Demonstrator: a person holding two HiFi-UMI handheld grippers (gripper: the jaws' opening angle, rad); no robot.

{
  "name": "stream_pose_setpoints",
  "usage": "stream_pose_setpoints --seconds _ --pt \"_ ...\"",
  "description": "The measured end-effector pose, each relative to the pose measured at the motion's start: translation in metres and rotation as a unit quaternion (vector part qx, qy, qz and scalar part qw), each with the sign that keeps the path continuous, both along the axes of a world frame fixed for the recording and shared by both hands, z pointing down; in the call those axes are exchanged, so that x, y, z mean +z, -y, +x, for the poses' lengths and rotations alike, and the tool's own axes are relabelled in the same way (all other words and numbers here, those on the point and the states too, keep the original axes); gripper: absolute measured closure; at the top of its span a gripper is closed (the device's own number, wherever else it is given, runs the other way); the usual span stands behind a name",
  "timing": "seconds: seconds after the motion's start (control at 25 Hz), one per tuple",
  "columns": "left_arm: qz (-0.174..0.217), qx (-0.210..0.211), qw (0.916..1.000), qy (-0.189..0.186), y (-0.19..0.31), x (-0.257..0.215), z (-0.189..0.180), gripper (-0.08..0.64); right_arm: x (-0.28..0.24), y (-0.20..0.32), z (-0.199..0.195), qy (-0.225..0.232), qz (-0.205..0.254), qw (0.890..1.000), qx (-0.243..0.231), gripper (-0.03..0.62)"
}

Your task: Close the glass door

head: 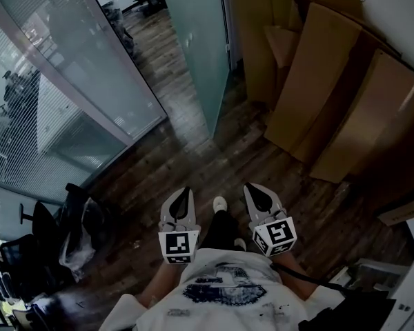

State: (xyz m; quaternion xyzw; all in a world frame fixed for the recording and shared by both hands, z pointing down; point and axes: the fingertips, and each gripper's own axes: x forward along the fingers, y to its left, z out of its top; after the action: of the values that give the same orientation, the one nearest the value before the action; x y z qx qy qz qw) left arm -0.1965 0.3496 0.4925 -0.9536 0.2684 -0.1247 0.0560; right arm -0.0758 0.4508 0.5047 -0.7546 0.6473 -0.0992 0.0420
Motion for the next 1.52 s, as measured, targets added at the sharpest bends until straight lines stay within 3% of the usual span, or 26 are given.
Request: stream_pose_setpoints --seconds 0.64,1.08,1.52 --pt "-0.045 0.006 0.9989 -0.008 0.151 0.015 0.097 0.557 0.0 0.149 0.079 -0.018 -0.038 0.999 -0.014 0.584" --pt "-0.05 -0.008 0.9985 -0.022 0.242 0.009 0.126 0.557 -0.004 0.247 0.103 -0.022 -0.048 0.998 -0.042 0.584" --pt "-0.052 -0.016 0.9979 -0.036 0.284 0.008 0.142 0.557 -0.002 0.292 0.116 -0.022 -0.057 0.997 -0.054 0.584"
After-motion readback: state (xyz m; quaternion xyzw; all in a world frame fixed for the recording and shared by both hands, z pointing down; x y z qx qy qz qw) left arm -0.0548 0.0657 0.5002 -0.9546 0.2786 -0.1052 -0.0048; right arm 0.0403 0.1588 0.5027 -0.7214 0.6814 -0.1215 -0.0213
